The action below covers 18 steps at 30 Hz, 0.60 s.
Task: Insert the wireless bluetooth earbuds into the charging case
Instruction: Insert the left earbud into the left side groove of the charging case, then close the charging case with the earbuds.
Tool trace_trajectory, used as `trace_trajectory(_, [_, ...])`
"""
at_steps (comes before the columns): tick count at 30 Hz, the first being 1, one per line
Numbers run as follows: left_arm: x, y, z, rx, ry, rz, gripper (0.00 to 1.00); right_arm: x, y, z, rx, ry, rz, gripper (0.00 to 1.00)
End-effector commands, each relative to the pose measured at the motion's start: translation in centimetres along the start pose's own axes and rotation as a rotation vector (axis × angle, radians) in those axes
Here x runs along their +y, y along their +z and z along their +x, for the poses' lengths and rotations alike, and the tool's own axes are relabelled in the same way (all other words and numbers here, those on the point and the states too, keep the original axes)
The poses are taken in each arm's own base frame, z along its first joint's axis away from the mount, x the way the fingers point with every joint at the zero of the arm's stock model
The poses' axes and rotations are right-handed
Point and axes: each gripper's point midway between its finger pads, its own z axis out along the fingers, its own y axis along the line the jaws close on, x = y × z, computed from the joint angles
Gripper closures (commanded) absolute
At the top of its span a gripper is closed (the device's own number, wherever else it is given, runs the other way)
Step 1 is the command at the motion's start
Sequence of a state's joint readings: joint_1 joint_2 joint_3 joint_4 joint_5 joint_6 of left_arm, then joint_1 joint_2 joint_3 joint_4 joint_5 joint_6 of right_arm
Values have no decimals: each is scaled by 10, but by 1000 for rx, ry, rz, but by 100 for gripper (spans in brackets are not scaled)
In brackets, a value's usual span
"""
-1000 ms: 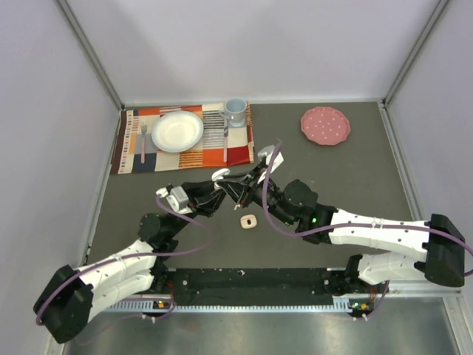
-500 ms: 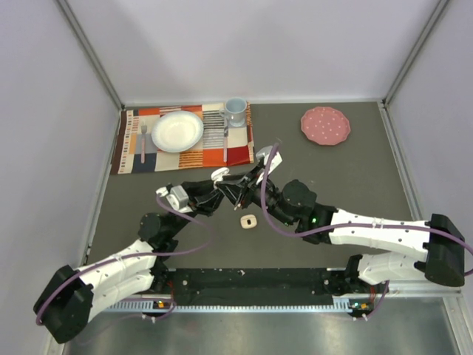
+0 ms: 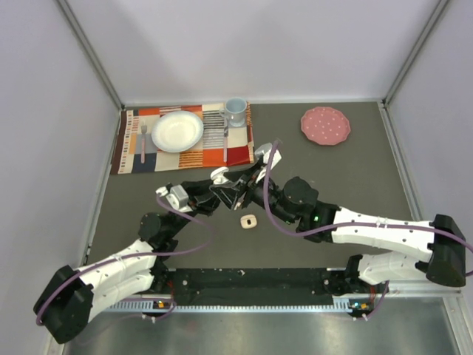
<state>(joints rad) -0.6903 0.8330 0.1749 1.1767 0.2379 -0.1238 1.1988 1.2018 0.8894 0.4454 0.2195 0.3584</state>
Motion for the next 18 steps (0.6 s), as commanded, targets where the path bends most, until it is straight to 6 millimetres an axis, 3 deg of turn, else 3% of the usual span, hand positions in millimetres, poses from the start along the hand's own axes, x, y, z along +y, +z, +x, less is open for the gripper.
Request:
trace_trajectory(1, [-5, 1, -31, -117, 37, 22, 100, 13, -3, -43, -89, -8, -23, 36])
trace_trajectory(11, [-1, 0, -26, -99, 34, 2, 100, 26, -12, -69, -137, -11, -73, 32])
trace_trajectory(17, [1, 0, -23, -88, 35, -8, 100, 6, -19, -74, -127, -12, 47, 28])
trace_trajectory(18, [1, 0, -23, -86, 38, -7, 100, -4, -20, -64, -83, -20, 94, 27])
